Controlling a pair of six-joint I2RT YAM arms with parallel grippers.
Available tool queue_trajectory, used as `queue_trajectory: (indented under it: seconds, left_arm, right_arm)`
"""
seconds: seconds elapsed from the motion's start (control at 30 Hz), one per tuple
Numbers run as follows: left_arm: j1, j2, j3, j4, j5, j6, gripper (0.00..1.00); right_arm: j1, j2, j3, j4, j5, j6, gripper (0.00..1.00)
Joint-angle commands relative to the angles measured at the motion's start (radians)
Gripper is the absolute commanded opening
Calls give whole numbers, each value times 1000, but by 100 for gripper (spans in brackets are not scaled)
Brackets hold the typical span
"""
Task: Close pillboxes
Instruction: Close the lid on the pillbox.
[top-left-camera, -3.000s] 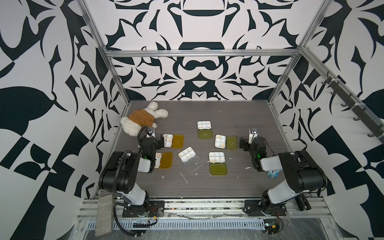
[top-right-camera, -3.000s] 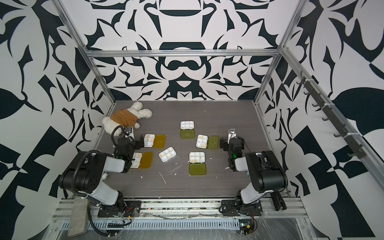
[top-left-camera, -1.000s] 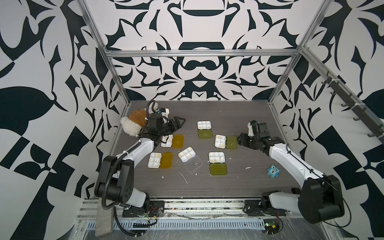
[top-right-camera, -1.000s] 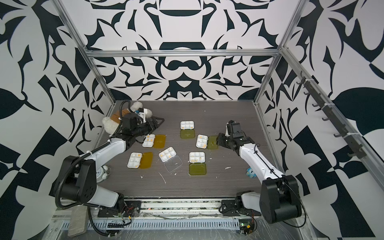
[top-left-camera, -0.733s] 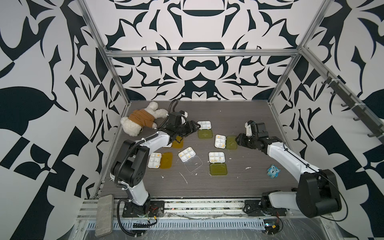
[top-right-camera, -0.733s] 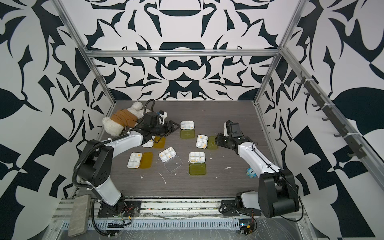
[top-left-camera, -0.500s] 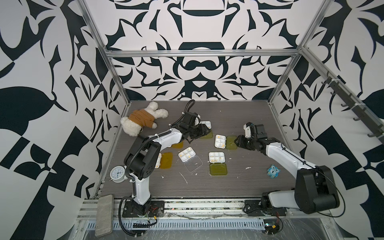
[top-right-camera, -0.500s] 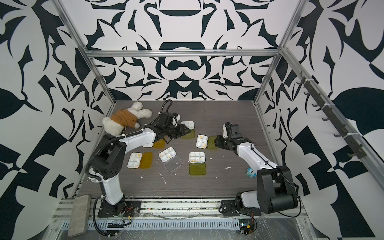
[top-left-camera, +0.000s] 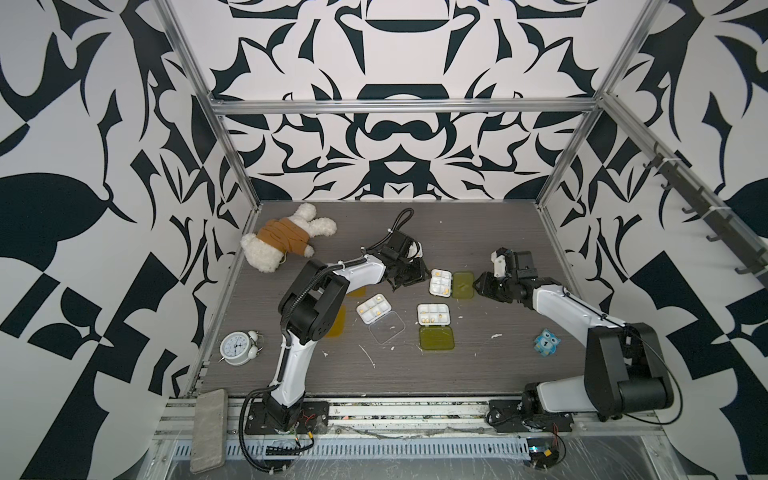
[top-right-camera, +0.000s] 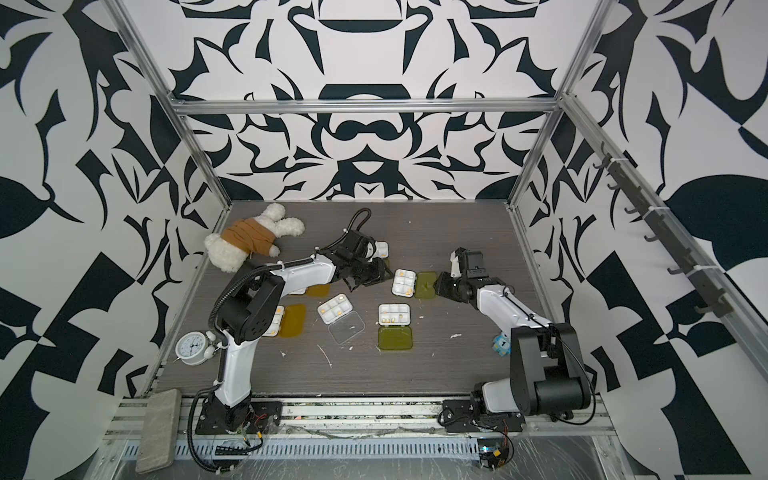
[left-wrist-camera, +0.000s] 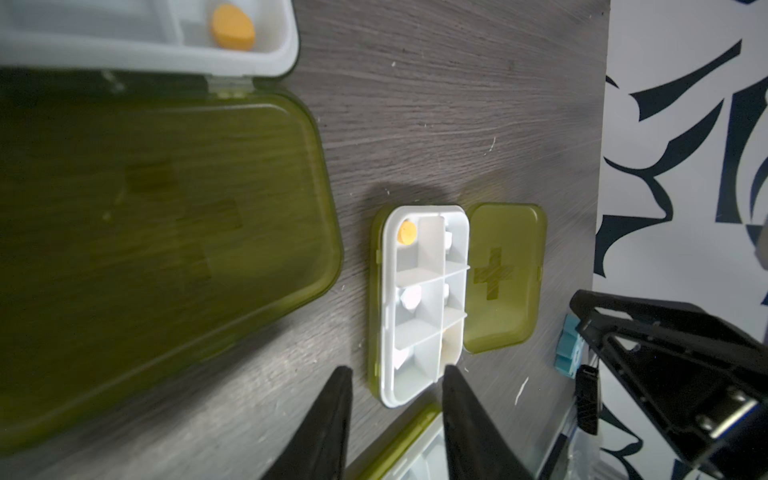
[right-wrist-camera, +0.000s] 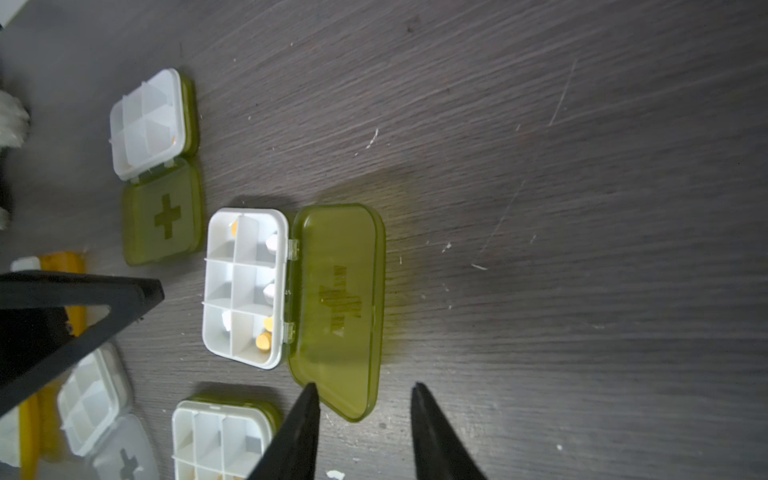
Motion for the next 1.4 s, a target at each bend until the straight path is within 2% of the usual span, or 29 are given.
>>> queue_trajectory:
  seconds: [0.0, 0.07, 0.1, 0.23, 0.27, 0.4, 0.83, 1.37]
  left_arm:
    - [-3, 2, 16, -49, -4, 15, 36]
    - [-3, -5, 12, -57, -23, 30, 31]
    - [-5, -4, 15, -68, -33, 35, 28]
    - [-5, 2, 24, -110, -71, 59, 3]
    - [-5, 3, 24, -115, -79, 63, 0]
    - [-5, 21, 43, -138, -103, 74, 0]
    - [-14, 100, 95, -167, -93, 90, 0]
    - [-31, 90, 97, -167, -90, 106, 0]
  right_arm:
    - [-9, -11, 8, 24, -14, -14, 29]
    - [-13, -19, 8, 21, 2, -13, 16]
    - [-17, -21, 8, 20, 14, -12, 13]
    - [-35, -26, 13, -2, 78, -9, 6]
    - [-41, -25, 13, -4, 88, -6, 6]
    - [-60, 3, 31, -16, 112, 7, 6]
    - [-65, 112, 49, 44, 17, 24, 9]
    - [-64, 118, 29, 60, -14, 30, 12]
